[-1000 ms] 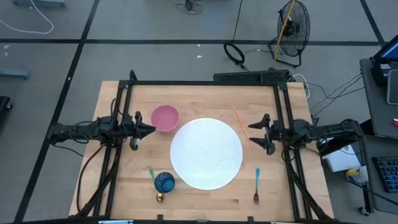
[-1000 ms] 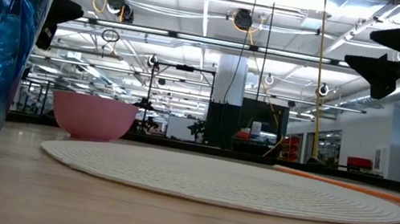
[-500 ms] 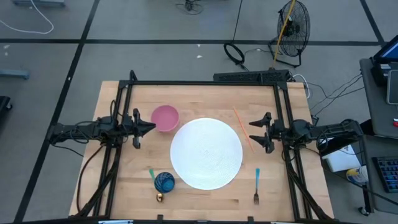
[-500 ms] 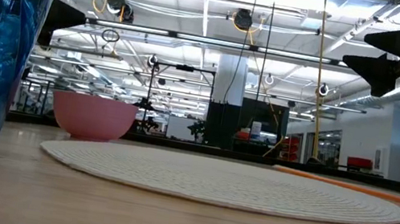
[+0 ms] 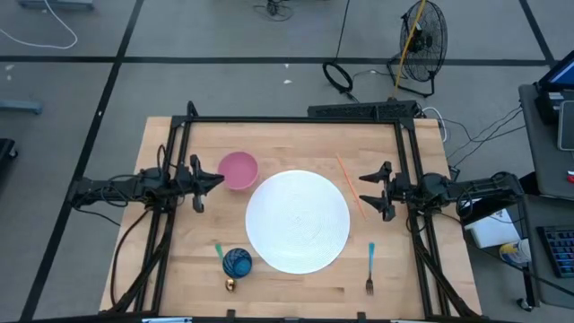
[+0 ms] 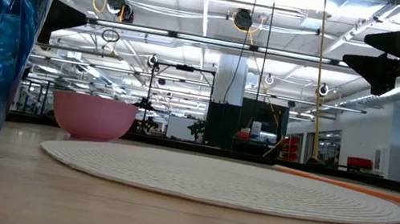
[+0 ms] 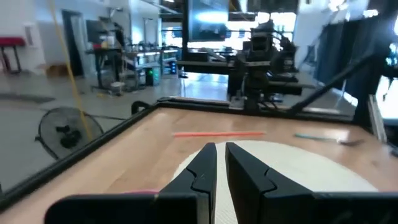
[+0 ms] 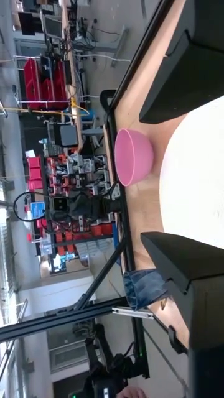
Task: Pick & Place Utensil
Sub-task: Put the pink bowl on the white mat
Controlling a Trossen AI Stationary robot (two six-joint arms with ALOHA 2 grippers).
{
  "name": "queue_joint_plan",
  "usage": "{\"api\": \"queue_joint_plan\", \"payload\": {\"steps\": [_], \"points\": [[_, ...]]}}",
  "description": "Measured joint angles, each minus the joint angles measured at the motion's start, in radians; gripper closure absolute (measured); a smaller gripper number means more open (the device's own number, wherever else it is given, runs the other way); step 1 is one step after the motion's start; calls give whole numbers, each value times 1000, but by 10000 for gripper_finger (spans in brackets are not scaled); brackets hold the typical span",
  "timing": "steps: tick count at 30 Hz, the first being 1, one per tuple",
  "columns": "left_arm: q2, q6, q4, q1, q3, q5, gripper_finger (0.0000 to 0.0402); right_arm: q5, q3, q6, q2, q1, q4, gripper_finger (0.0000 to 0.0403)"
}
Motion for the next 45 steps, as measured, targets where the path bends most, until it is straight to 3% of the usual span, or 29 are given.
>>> {"api": "queue_joint_plan", "payload": {"steps": [3, 9, 19, 22, 28, 32, 39, 45], "points": [[0, -95, 0, 0, 0, 19, 364, -1, 0, 38, 0, 0, 0, 110], [0, -65, -4, 0, 0, 119, 364, -1, 0, 47, 0, 0, 0, 110], [0, -64, 4, 0, -1, 98, 364, 1, 0, 31, 0, 0, 0, 118], [0, -42, 4, 0, -1, 91, 364, 1, 0, 7, 0, 0, 0, 148], [0, -13, 5, 0, -1, 44, 364, 3, 0, -60, 0, 0, 0, 266], [0, -63, 4, 0, -1, 40, 364, 2, 0, -104, 0, 0, 0, 322], [0, -71, -7, 0, -1, 165, 364, 2, 0, -94, 0, 0, 1, 356], [0, -43, 13, 0, -1, 132, 346, 10, 0, -121, 0, 0, 1, 347]]}}
